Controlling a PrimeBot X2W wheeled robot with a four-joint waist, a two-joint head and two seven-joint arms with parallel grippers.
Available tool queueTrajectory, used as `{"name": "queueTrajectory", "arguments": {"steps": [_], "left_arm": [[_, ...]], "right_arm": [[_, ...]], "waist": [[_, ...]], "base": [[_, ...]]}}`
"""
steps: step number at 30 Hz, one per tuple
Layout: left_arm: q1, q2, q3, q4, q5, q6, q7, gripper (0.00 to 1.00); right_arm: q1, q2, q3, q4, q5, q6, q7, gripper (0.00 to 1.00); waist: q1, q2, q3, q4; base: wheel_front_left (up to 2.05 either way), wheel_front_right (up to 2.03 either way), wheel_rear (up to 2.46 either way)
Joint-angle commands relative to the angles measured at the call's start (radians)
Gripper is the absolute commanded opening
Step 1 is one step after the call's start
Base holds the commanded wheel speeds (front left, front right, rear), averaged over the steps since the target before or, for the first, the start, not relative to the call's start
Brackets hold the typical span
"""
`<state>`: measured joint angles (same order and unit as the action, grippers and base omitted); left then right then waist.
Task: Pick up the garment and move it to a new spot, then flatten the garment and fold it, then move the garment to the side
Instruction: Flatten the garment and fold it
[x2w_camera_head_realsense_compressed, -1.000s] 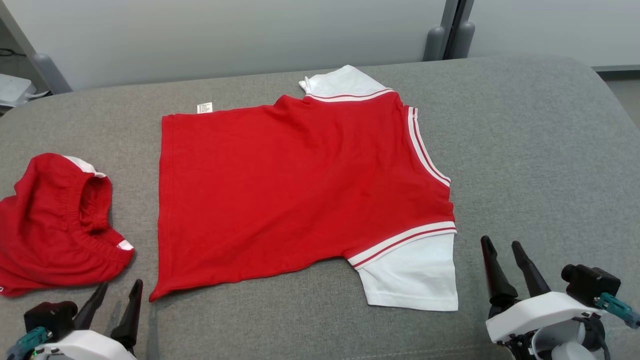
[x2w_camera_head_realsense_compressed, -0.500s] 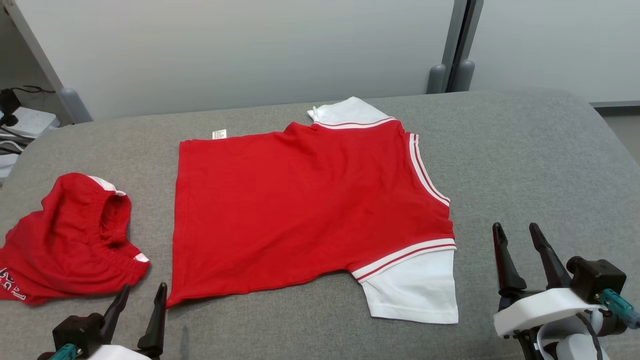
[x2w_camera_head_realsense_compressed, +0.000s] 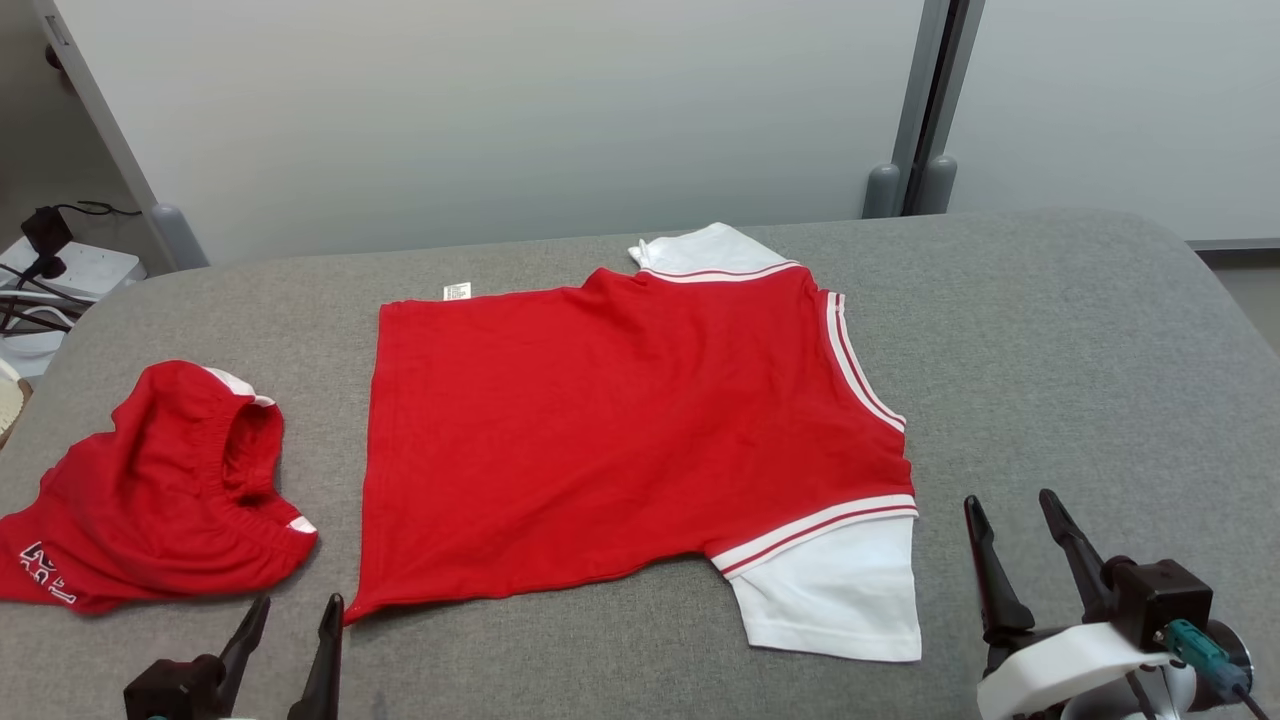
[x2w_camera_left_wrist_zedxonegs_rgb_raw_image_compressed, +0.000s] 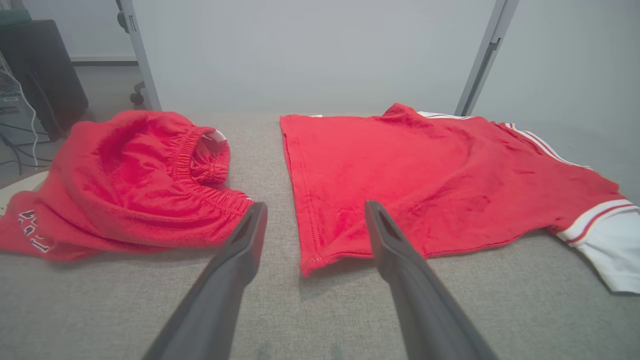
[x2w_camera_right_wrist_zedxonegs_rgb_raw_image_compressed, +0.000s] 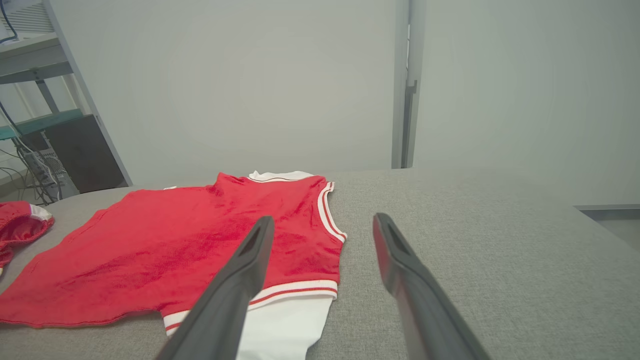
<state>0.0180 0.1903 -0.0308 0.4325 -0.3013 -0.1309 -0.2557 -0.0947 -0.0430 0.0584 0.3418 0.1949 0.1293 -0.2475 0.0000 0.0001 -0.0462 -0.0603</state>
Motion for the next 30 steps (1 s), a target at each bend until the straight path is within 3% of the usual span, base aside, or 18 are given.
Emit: {"name": "queueTrajectory", "arguments": {"steps": [1,18,30], "left_arm": [[-0.013,0.012,0.037,-0.033,0.013,0.000,-0.006,1.00],[-0.009,0.012,0.021,-0.039,0.004,0.000,-0.006,1.00],[-0.029,0.039,-0.070,-0.052,-0.046,0.000,-0.006,1.00]], "right_arm": [[-0.007,-0.007,0.025,-0.022,-0.030,0.001,-0.014,1.00],[-0.003,-0.007,0.030,-0.008,-0.030,0.001,-0.014,1.00],[-0.034,-0.007,0.095,0.193,0.040,0.001,-0.014,1.00]], "waist": [[0.0000,-0.0001,-0.004,0.003],[0.0000,-0.0001,0.017,0.013],[0.0000,-0.0001,0.075,0.037]], "base": [[0.00,0.00,0.00],[0.00,0.00,0.00],[0.00,0.00,0.00]]}}
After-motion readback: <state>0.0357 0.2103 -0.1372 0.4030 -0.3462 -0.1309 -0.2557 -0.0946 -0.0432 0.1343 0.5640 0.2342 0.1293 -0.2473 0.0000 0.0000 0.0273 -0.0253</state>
